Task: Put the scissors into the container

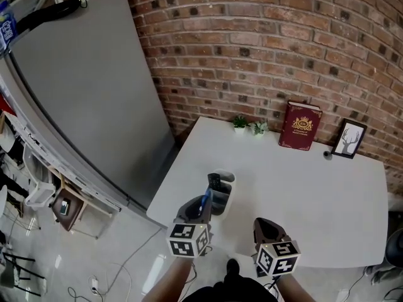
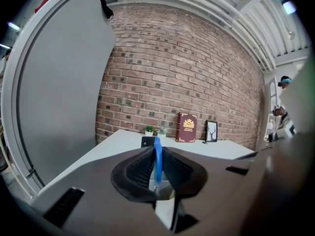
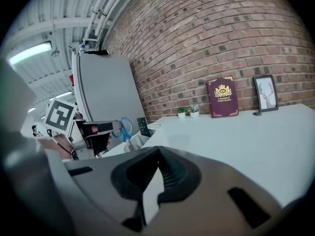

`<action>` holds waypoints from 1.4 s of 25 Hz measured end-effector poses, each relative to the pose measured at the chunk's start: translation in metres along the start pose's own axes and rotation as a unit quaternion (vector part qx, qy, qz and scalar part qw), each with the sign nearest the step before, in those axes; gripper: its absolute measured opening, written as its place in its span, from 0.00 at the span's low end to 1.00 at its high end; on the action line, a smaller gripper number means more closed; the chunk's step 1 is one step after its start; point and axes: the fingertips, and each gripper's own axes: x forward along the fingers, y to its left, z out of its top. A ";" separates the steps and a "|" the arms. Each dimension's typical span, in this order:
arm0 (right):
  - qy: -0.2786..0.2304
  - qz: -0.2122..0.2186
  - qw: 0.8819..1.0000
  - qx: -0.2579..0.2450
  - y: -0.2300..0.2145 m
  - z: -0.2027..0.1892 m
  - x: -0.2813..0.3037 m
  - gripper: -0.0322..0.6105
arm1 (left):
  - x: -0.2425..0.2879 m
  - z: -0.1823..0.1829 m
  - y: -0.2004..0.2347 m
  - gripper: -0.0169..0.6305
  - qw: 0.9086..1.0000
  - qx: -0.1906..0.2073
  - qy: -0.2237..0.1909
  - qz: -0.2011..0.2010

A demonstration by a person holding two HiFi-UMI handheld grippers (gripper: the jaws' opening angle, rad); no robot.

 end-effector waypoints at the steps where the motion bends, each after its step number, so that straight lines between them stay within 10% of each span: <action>1: 0.000 0.001 1.000 0.000 0.000 0.000 0.000 0.05 | 0.001 -0.001 0.000 0.09 1.000 -0.002 0.002 0.000; 35: 0.025 0.021 0.999 -0.005 0.003 -0.012 0.010 0.05 | 0.014 -0.028 0.019 0.09 0.999 -0.020 0.042 0.013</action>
